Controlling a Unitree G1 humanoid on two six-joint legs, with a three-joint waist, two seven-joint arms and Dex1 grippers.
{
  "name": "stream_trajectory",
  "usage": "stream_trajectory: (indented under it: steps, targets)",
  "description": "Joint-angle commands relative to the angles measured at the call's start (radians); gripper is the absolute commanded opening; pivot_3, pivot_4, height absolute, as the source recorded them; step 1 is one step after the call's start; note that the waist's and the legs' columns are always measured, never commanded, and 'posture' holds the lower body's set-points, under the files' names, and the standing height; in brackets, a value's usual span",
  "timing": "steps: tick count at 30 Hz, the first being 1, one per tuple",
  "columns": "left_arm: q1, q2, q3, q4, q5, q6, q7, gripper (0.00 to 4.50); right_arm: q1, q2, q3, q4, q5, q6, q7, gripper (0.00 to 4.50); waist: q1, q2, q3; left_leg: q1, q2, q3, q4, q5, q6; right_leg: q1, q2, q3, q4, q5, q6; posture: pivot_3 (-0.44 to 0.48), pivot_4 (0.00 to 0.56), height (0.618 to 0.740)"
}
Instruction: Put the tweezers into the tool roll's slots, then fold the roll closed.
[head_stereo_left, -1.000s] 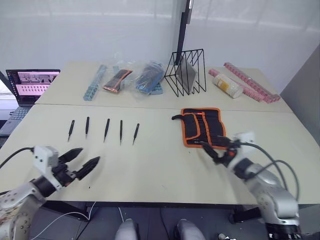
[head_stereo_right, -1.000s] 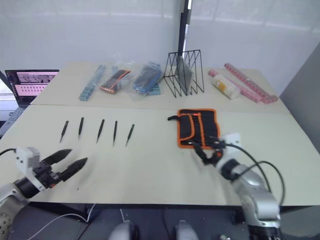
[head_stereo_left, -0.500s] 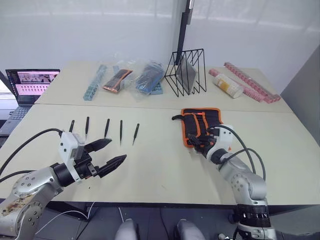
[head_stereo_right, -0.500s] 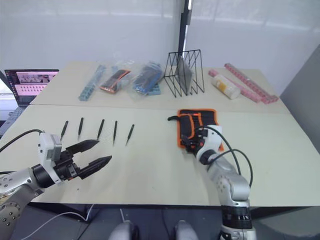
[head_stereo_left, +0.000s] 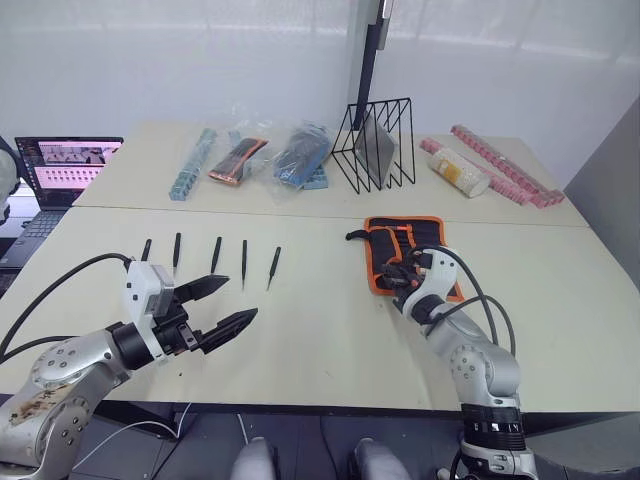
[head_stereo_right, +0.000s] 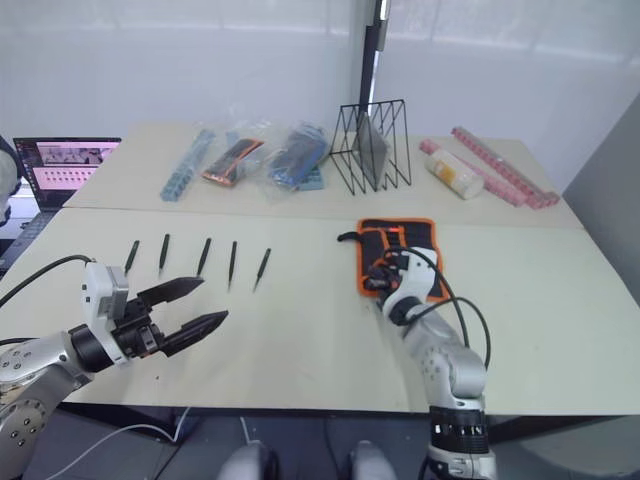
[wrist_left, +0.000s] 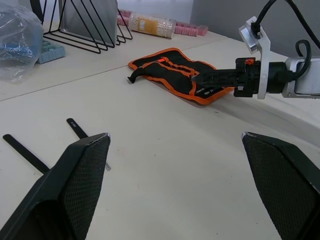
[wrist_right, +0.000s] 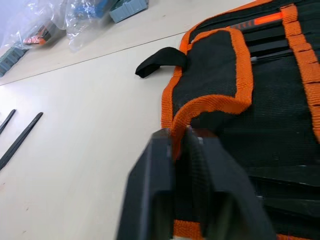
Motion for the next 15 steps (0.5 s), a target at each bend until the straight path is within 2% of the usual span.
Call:
stream_trajectory:
  steps: [1, 7, 13, 15]
  targets:
    - [-0.009, 0.006, 0.004, -0.02, -0.01, -0.009, 0.0, 4.5, -0.017, -0.012, -0.011, -0.005, -0.02, -0.037, -0.003, 0.03, 0.0, 0.0, 0.0, 0.0, 0.0, 0.0, 0.0, 0.0, 0.0, 0.0, 0.0, 0.0, 0.0, 0.0, 0.0, 0.0, 0.15, 0.684]
    - [-0.009, 0.003, 0.006, -0.02, -0.007, -0.012, 0.003, 4.5, -0.014, -0.024, 0.016, -0.011, -0.029, -0.049, 0.045, 0.03, 0.0, 0.0, 0.0, 0.0, 0.0, 0.0, 0.0, 0.0, 0.0, 0.0, 0.0, 0.0, 0.0, 0.0, 0.0, 0.0, 0.15, 0.684]
    - [-0.022, 0.011, -0.002, 0.021, 0.009, -0.019, -0.013, 4.5, 0.027, -0.096, 0.137, -0.107, -0.045, -0.112, 0.216, 0.03, 0.0, 0.001, 0.0, 0.0, 0.0, 0.0, 0.0, 0.0, 0.0, 0.0, 0.0, 0.0, -0.001, 0.0, 0.0, 0.0, 0.15, 0.684]
    - [-0.036, 0.023, -0.011, 0.046, 0.017, -0.023, -0.033, 4.5, 0.043, -0.151, 0.197, -0.134, -0.079, -0.146, 0.288, 0.03, 0.0, 0.001, 0.001, 0.0, 0.0, 0.0, 0.0, 0.0, 0.0, 0.0, 0.0, 0.0, -0.001, 0.0, 0.0, 0.0, 0.15, 0.684]
